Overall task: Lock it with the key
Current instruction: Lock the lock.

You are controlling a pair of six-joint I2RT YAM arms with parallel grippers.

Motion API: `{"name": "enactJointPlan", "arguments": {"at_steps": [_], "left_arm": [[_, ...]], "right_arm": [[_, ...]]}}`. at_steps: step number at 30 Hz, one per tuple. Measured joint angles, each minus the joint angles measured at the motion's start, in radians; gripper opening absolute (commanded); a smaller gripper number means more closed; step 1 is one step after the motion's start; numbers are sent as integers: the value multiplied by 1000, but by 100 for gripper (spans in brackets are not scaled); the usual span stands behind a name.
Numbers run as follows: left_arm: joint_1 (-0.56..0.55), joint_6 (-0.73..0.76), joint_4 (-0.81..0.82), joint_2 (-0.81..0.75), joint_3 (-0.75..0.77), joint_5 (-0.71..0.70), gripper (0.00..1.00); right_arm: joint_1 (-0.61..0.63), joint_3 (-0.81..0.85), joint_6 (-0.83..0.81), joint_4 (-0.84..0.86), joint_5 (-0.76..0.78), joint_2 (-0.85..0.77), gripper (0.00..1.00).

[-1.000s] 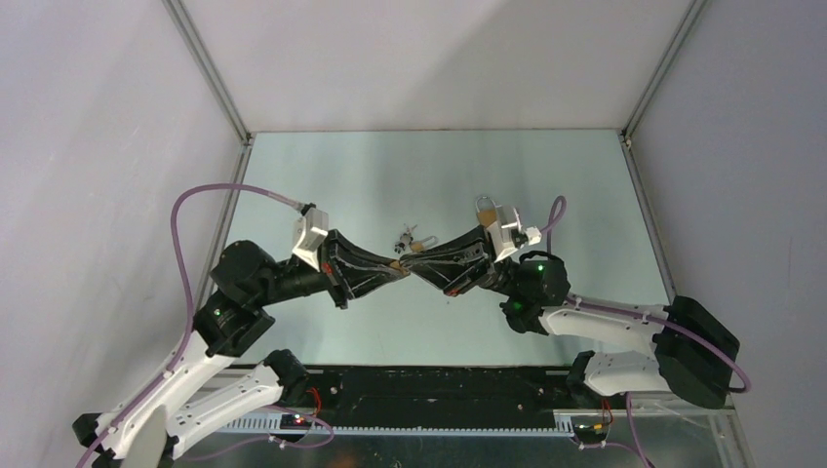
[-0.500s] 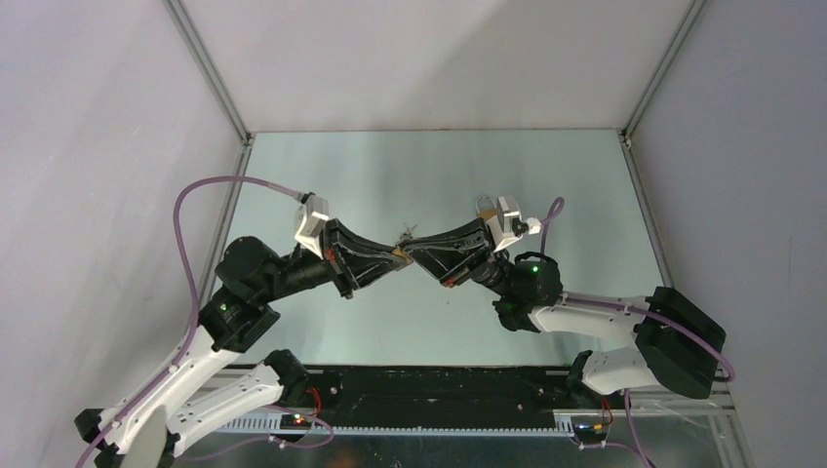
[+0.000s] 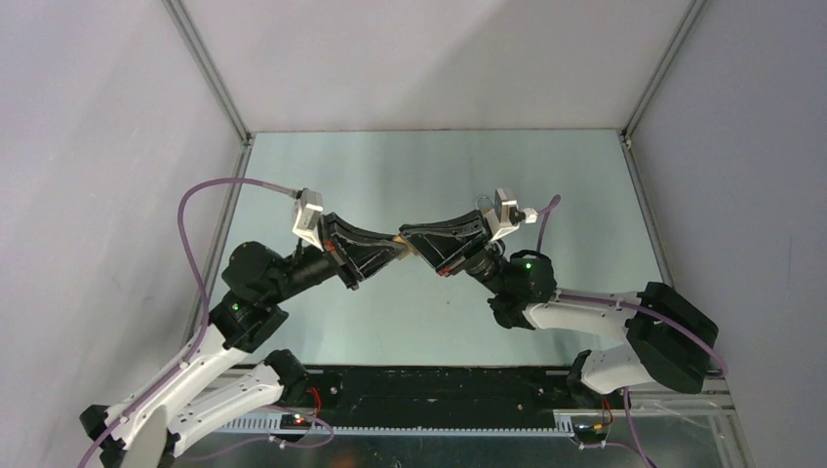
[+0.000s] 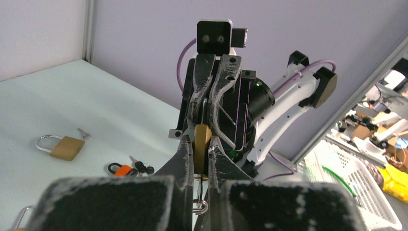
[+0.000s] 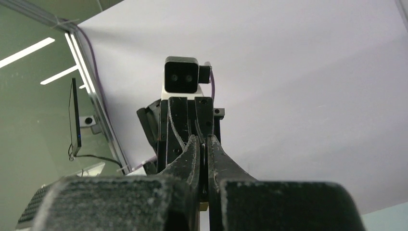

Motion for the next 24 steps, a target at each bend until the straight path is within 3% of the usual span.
{"name": "enactJointPlan", "arguments": {"at_steps": [6, 10, 12, 15, 17, 19, 24], "left_arm": [[2, -17, 56, 0, -23, -35, 0], [13, -19, 61, 0, -52, -24, 0], [22, -19, 59, 0, -76, -7, 0], [52, -4, 49, 4, -112, 14, 0], [79, 6, 32, 7, -126, 20, 0], [106, 31, 3, 15, -141, 15, 0], [146, 98, -84, -4, -145, 12, 0]], "right_arm": [[-4, 17, 48, 1, 39, 17, 0], [-38, -24, 60, -9, -15, -16, 3], [-62, -47, 64, -37, -53, -47, 19], [-111, -72, 62, -204, -130, -119, 57], [-135, -84, 47, -339, -182, -170, 71], [-168, -97, 32, -463, -234, -229, 77], [-270, -114, 9, -706, -322, -371, 80]]}}
